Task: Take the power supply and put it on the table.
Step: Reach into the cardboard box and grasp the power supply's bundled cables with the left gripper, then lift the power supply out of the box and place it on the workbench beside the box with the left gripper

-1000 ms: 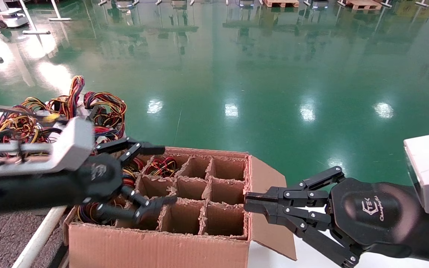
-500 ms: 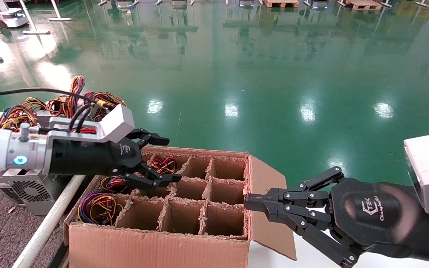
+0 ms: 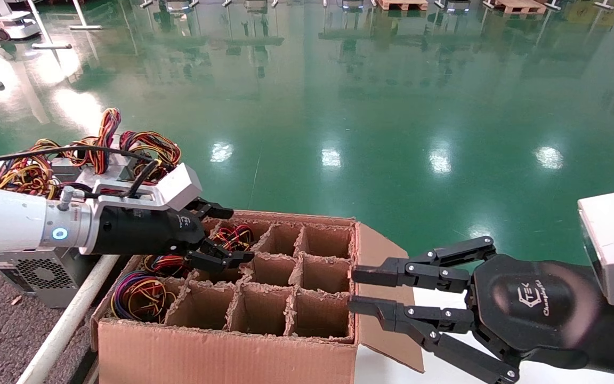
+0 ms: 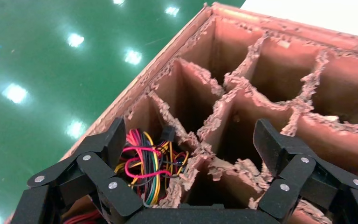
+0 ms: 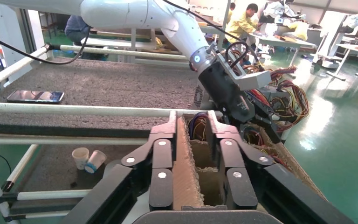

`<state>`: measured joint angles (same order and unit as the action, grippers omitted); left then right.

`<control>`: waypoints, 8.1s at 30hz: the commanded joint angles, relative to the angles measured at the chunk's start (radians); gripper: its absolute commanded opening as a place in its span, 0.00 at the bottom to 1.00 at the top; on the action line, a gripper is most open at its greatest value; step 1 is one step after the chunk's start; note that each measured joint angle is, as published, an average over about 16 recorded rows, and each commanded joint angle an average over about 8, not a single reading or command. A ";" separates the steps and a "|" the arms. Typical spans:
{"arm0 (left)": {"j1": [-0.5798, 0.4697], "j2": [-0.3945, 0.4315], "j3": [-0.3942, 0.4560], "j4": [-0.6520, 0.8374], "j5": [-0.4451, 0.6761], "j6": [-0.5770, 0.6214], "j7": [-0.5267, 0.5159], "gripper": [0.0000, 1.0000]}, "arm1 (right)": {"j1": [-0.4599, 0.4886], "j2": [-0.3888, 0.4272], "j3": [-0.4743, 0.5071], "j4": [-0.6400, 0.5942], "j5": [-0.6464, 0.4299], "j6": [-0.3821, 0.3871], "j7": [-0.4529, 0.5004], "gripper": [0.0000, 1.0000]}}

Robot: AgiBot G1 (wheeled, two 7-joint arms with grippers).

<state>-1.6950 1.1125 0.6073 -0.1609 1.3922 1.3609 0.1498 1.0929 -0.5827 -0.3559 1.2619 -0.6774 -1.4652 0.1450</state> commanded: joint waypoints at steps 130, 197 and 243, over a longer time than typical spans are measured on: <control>-0.470 -0.350 -0.124 0.075 -0.153 0.069 -0.074 0.00 | 0.000 0.001 -0.001 0.000 0.001 0.001 -0.001 1.00; -0.757 -0.705 0.034 0.103 0.061 0.223 -0.056 0.00 | 0.000 0.001 -0.002 0.000 0.002 0.001 -0.001 1.00; -0.682 -0.756 0.089 0.189 0.144 0.074 -0.043 0.00 | 0.000 0.001 -0.002 -0.001 0.002 0.001 -0.001 1.00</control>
<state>-2.3753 0.3570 0.6954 0.0284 1.5356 1.4348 0.1070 1.0933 -0.5819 -0.3581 1.2614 -0.6756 -1.4642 0.1438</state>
